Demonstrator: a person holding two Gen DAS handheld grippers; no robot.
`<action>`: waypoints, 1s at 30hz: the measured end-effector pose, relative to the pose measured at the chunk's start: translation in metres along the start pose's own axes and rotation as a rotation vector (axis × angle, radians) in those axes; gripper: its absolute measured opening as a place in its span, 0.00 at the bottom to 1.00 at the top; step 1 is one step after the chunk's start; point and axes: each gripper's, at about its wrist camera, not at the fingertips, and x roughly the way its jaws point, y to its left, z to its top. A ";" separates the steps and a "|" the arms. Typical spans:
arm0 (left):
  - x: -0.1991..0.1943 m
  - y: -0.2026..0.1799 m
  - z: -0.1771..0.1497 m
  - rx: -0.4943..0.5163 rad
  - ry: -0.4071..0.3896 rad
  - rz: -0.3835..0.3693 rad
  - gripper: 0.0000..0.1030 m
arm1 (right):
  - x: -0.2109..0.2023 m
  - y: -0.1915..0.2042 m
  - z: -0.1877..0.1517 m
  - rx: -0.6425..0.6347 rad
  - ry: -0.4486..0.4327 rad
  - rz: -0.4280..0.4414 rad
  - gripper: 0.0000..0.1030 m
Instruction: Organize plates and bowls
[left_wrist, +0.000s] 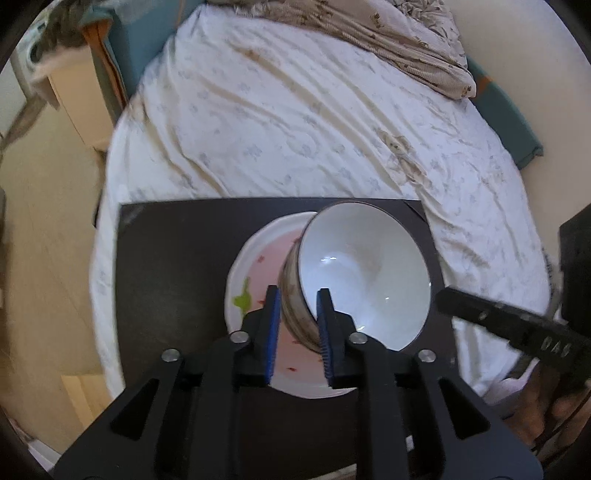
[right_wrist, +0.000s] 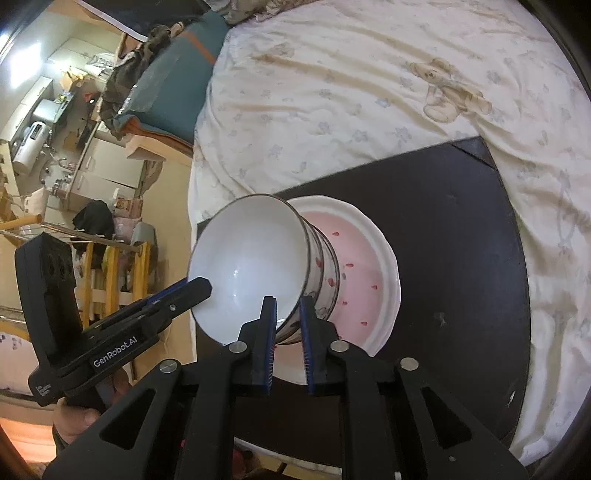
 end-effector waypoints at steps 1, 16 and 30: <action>-0.004 0.002 -0.003 0.001 -0.012 0.012 0.26 | -0.003 0.001 -0.001 -0.008 -0.012 -0.005 0.16; -0.063 0.001 -0.052 -0.013 -0.255 0.089 0.82 | -0.054 0.036 -0.037 -0.208 -0.210 -0.107 0.17; -0.094 -0.006 -0.131 0.009 -0.381 0.235 1.00 | -0.100 0.022 -0.122 -0.197 -0.426 -0.233 1.00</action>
